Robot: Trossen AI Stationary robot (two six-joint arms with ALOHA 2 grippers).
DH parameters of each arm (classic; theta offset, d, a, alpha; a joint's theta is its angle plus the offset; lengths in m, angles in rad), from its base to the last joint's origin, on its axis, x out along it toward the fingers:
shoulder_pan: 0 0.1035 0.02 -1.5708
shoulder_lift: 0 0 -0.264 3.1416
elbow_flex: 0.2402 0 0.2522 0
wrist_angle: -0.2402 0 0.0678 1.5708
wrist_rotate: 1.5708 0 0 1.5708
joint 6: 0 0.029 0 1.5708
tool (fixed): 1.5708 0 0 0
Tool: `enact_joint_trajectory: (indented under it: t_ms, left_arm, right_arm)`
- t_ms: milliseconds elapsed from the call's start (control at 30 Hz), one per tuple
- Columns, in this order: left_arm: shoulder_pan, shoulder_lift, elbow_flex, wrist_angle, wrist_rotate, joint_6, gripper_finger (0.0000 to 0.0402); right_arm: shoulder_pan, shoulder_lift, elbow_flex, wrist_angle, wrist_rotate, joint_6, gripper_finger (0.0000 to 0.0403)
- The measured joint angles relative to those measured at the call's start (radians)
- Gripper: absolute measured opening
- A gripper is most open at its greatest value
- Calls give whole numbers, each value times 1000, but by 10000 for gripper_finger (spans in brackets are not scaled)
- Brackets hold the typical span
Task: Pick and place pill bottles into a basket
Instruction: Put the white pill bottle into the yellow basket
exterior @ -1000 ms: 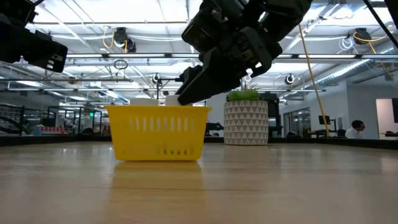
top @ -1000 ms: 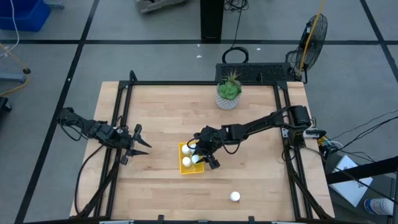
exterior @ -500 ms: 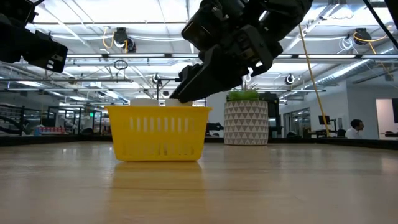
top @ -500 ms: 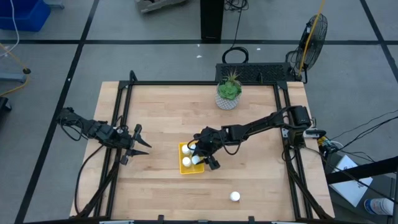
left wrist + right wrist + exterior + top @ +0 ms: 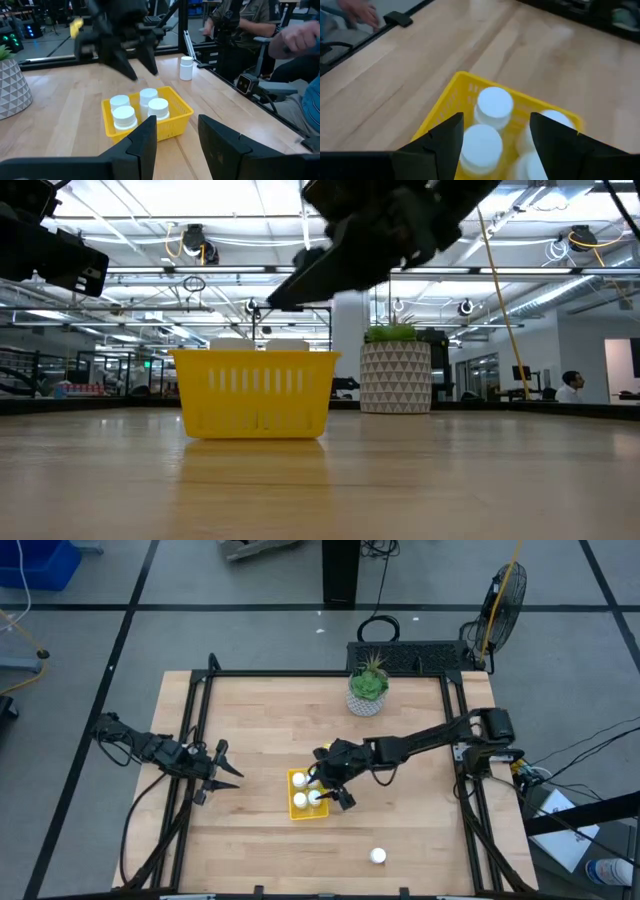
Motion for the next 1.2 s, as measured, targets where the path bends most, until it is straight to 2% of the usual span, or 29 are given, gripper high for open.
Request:
enact_joint_trajectory:
  t_ms: [167,300,367,633,933,1067,1200]
  left_arm:
    - [0,0,0,0,0,0,150]
    - [0,0,0,0,0,0,150]
    - [0,0,0,0,0,0,150]
    - [0,0,0,0,0,0,150]
    - [0,0,0,0,0,0,150]
    - [0,0,0,0,0,0,150]
    - [0,0,0,0,0,0,150]
  right_arm:
    - [52,-125,0,-275,31,96,214]
    - [151,-158,0,-433,178,198,208]
    - [195,-161,0,-471,198,263,205]
    - [382,-171,0,-482,234,564,208]
    - [586,-171,0,-526,500,882,204]
    - [638,-171,0,-538,587,1006,200]
    - [668,-171,0,-535,635,1058,205]
